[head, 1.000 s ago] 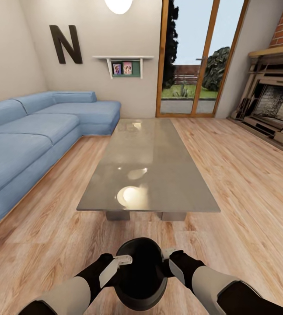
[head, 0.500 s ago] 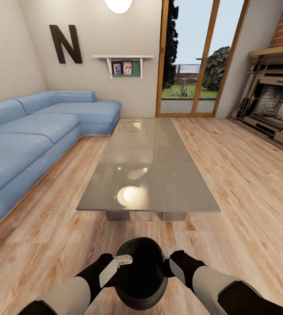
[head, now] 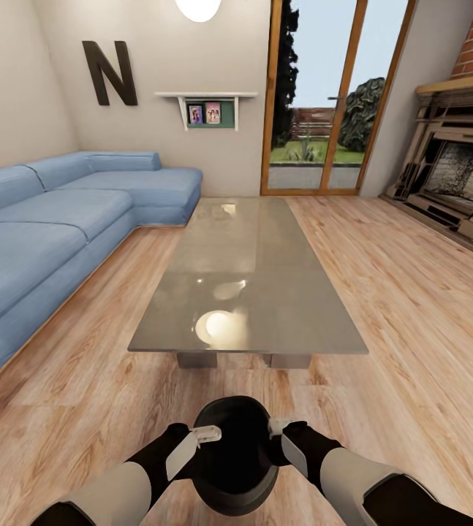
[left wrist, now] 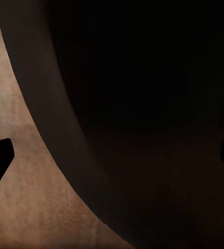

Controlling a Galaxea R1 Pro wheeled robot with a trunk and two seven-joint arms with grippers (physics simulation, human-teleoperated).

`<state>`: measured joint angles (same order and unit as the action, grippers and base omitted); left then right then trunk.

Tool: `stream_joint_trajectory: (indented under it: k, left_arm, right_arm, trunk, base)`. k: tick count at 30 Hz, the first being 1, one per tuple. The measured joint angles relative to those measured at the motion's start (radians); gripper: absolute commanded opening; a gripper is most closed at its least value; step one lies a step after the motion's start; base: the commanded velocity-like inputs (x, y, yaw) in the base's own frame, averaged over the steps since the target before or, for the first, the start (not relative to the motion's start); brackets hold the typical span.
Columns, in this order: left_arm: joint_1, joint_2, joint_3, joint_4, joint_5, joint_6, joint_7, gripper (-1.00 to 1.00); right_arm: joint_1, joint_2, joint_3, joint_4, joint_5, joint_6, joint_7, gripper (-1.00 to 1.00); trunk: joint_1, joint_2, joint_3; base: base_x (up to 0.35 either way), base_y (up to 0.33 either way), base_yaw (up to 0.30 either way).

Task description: Place each of the two pumpkins and all three candles from the living room inside a cabinet in the living room (use any cabinet), then make sure every cabinet is closed, and position the cauldron so it is next to a table in the living room.

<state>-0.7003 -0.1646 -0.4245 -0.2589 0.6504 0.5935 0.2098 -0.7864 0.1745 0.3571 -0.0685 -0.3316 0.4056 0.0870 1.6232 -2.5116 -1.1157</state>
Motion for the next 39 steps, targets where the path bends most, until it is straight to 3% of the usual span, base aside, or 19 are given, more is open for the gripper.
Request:
stream_joint_trajectory:
  k: [4,16,31,39]
  left_arm:
    - [0.0,0.0,0.0,0.0,0.0,0.0,0.0,1.0]
    - [0.0,0.0,0.0,0.0,0.0,0.0,0.0,1.0]
    - [0.0,0.0,0.001,0.0,0.0,0.007,0.0,1.0]
    - [0.0,0.0,0.003,0.0,0.0,0.014,-0.001,1.0]
  right_arm:
    - [0.0,0.0,-0.001,0.0,0.0,0.0,0.0,1.0]
    - [0.0,0.0,-0.002,0.0,0.003,0.0,-0.001,1.0]
    - [0.0,0.0,-0.002,0.0,0.004,0.004,-0.009,1.0]
    - [0.0,0.0,-0.002,0.0,0.004,0.012,-0.01,1.0]
  trunk:
    - [0.0,0.0,0.0]
    - [-0.005,0.003,0.046]
    - [-0.005,0.003,0.046]
    - [-0.009,0.005,0.077]
  base:
    - [0.0,0.0,0.0]
    - [0.0,0.0,0.0]
    - [0.0,0.0,0.0]
    - [0.0,0.0,0.0]
